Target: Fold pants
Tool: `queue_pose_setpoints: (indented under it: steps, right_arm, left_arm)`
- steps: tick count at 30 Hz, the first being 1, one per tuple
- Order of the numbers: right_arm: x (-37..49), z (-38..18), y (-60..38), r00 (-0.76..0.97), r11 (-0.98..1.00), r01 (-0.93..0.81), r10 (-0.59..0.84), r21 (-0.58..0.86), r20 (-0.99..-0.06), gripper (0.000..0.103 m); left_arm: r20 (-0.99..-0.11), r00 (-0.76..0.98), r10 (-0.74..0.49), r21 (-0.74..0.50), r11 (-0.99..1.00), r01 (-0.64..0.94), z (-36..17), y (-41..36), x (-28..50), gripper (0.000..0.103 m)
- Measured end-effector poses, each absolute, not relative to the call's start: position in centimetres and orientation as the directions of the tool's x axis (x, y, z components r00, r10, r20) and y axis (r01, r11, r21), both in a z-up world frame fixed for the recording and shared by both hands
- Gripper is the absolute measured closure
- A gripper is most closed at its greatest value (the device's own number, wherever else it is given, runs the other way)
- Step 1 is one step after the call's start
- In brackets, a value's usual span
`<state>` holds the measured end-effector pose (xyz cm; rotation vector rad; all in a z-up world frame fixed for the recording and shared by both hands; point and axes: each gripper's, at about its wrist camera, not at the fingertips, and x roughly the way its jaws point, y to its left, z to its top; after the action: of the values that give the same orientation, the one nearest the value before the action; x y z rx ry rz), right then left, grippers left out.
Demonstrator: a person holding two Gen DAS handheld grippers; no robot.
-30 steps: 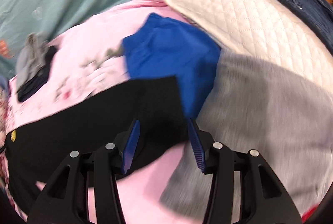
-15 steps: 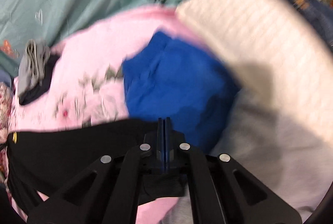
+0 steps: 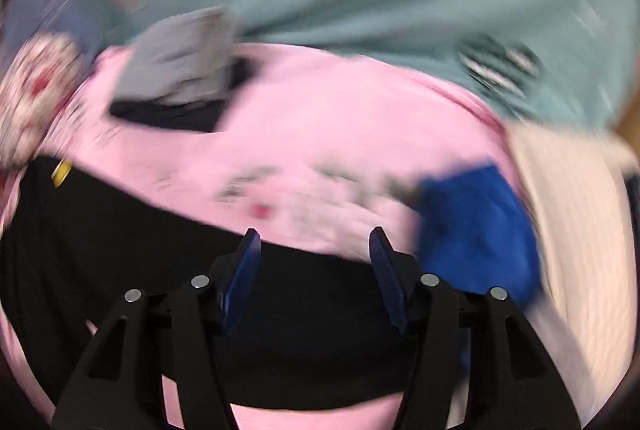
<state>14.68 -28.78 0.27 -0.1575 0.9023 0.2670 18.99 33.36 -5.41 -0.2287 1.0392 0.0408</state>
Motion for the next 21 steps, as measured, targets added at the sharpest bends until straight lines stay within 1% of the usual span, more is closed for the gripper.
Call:
queue_pose_setpoints:
  steps: [1, 3, 5, 8, 13, 15, 16, 18, 20, 21]
  right_arm:
    - [15.6, -0.3, -25.5, 0.537, 0.921, -0.389, 0.226, -0.001, -0.813, 0.043]
    - [16.9, -1.6, -20.7, 0.468, 0.861, -0.508, 0.279, 0.003, -0.839, 0.043]
    - [17.6, -2.9, -16.6, 0.427, 0.795, -0.606, 0.309, -0.016, -0.85, 0.043]
    - [19.0, -4.6, -13.4, 0.389, 0.757, -0.653, 0.316, -0.016, -0.865, 0.043]
    - [21.1, -7.1, -10.2, 0.332, 0.704, -0.709, 0.286, -0.038, -0.899, 0.048]
    - [21.1, -7.9, -9.4, 0.319, 0.689, -0.723, 0.266, -0.052, -0.91, 0.052]
    - [21.3, -8.3, -9.1, 0.311, 0.682, -0.728, 0.248, -0.063, -0.917, 0.056]
    - [21.6, -8.1, -8.8, 0.299, 0.667, -0.743, 0.262, -0.051, -0.918, 0.065]
    - [21.4, -7.8, -8.5, 0.277, 0.646, -0.762, 0.259, -0.048, -0.925, 0.098]
    - [21.3, -7.6, -8.5, 0.278, 0.639, -0.767, 0.253, -0.055, -0.927, 0.098]
  left_arm:
    - [-0.857, 0.508, -0.09, -0.185, 0.973, -0.139, -5.6, 33.5, 19.1, 0.024]
    - [-0.856, 0.508, -0.092, -0.186, 0.973, -0.138, -5.8, 33.6, 19.5, 0.024]
    - [-0.857, 0.507, -0.092, -0.182, 0.975, -0.131, -6.0, 33.6, 20.1, 0.021]
    - [-0.847, 0.518, -0.114, -0.194, 0.976, -0.102, -6.0, 33.4, 20.4, 0.017]
    - [-0.828, 0.525, -0.198, -0.223, 0.975, 0.016, -5.8, 31.3, 21.0, 0.017]
    - [-0.829, 0.528, -0.183, -0.182, 0.982, 0.054, -5.9, 30.1, 21.0, 0.017]
    - [-0.833, 0.528, -0.164, -0.154, 0.986, 0.063, -6.1, 29.6, 21.2, 0.017]
    - [-0.832, 0.532, -0.157, -0.141, 0.987, 0.071, -6.2, 29.3, 21.2, 0.017]
    - [-0.826, 0.533, -0.183, -0.17, 0.983, 0.076, -6.1, 29.7, 21.3, 0.017]
    - [-0.823, 0.53, -0.205, -0.194, 0.978, 0.077, -6.0, 30.0, 21.3, 0.017]
